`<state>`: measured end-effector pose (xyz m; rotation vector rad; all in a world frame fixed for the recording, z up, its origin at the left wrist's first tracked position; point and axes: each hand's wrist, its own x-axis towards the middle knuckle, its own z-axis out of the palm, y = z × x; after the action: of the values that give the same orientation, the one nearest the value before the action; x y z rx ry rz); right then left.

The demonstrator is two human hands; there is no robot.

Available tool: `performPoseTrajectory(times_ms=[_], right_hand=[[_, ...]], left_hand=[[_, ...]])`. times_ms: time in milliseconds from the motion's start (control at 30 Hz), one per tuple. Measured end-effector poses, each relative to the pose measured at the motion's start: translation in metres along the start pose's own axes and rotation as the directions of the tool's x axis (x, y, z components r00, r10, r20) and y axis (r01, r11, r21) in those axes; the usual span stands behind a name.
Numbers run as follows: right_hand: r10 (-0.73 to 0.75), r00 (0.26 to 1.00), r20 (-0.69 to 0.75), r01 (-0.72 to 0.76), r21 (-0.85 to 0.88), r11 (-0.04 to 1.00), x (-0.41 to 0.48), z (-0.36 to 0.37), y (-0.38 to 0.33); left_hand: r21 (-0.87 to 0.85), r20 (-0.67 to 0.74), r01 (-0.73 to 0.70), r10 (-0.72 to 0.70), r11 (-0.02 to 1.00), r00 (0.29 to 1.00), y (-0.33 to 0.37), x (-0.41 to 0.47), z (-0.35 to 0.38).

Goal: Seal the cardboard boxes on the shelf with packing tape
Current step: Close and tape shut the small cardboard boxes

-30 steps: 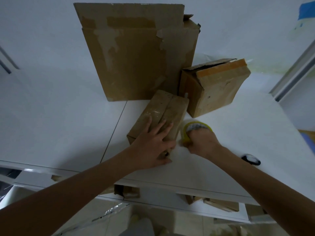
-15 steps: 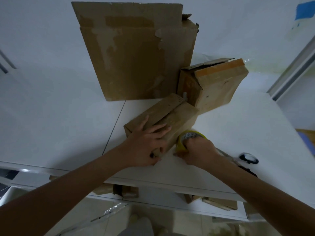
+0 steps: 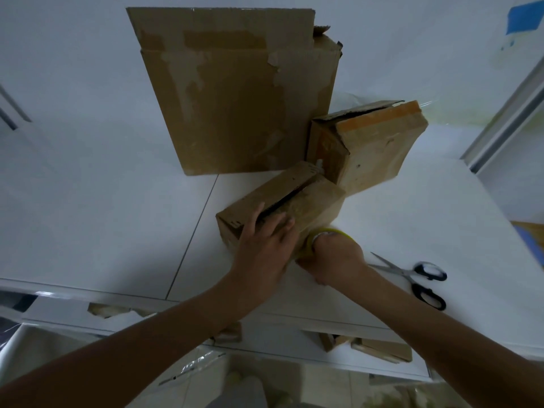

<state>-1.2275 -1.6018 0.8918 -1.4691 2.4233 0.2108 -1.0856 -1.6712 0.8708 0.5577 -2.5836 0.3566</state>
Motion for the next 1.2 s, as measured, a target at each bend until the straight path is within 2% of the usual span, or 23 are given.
performPoseTrajectory(times_ms=[67,200,300,367,433,500,533,600,700,800,933,1000,1067,1100,1167,1200], right_hand=[[-0.005,1.0,-0.001,0.005,0.005,1.0,-0.002,-0.003,-0.001],[-0.077,0.996,0.052,0.08,-0.045,0.996,-0.005,-0.008,0.002],[-0.194,0.98,-0.048,0.188,-0.103,0.977,-0.011,-0.005,0.009],[-0.299,0.929,-0.218,0.277,-0.123,0.953,-0.016,0.001,0.015],[-0.46,0.818,-0.346,0.414,-0.201,0.888,-0.017,0.009,0.023],[-0.579,0.754,-0.31,0.495,-0.31,0.812,-0.018,0.018,0.03],[-0.604,0.749,-0.271,0.517,-0.331,0.789,-0.019,0.023,0.032],[-0.632,0.746,-0.21,0.561,-0.315,0.766,-0.025,0.024,0.029],[-0.662,0.697,-0.277,0.604,-0.27,0.749,-0.028,0.024,0.019],[-0.645,0.697,-0.314,0.61,-0.213,0.763,-0.031,0.017,0.013],[-0.618,0.722,-0.312,0.604,-0.151,0.783,-0.033,0.013,0.017],[-0.602,0.734,-0.314,0.596,-0.127,0.793,-0.034,0.011,0.018],[-0.596,0.747,-0.294,0.596,-0.099,0.797,-0.035,0.009,0.016],[-0.593,0.746,-0.303,0.6,-0.079,0.796,-0.035,0.009,0.016],[-0.579,0.753,-0.314,0.598,-0.041,0.8,-0.036,0.008,0.014],[-0.569,0.762,-0.311,0.59,-0.031,0.807,-0.036,0.007,0.014]], left_hand=[[0.035,-0.048,0.055,-0.053,0.998,0.997,0.014,-0.001,0.004],[0.074,-0.16,0.037,-0.024,0.997,0.987,0.022,-0.004,0.014],[0.002,-0.176,0.0,0.0,1.0,0.984,0.007,-0.006,0.011],[-0.067,-0.119,-0.033,0.025,0.997,0.993,-0.007,-0.007,0.009],[-0.118,-0.075,-0.08,0.071,0.99,0.995,-0.023,-0.005,0.008],[-0.144,-0.031,-0.134,0.131,0.981,0.991,-0.044,-0.003,0.007],[-0.147,-0.011,-0.15,0.15,0.978,0.989,-0.055,-0.002,0.006],[-0.139,0.03,-0.162,0.168,0.977,0.985,-0.071,-0.001,0.006],[-0.171,0.008,-0.146,0.149,0.974,0.989,-0.076,0.0,0.005],[-0.287,-0.069,-0.114,0.098,0.951,0.993,-0.072,0.002,0.001],[-0.343,-0.006,-0.053,0.054,0.938,0.999,-0.069,0.002,-0.008],[-0.298,0.002,-0.04,0.042,0.954,0.999,-0.063,-0.003,-0.014],[-0.308,-0.008,0.097,-0.104,0.946,0.994,-0.047,-0.018,-0.02],[-0.396,-0.003,0.222,-0.243,0.891,0.97,-0.035,-0.028,-0.025],[-0.576,0.098,0.478,-0.524,0.663,0.846,-0.007,-0.047,-0.032],[-0.624,0.234,0.606,-0.623,0.493,0.747,0.006,-0.053,-0.032]])
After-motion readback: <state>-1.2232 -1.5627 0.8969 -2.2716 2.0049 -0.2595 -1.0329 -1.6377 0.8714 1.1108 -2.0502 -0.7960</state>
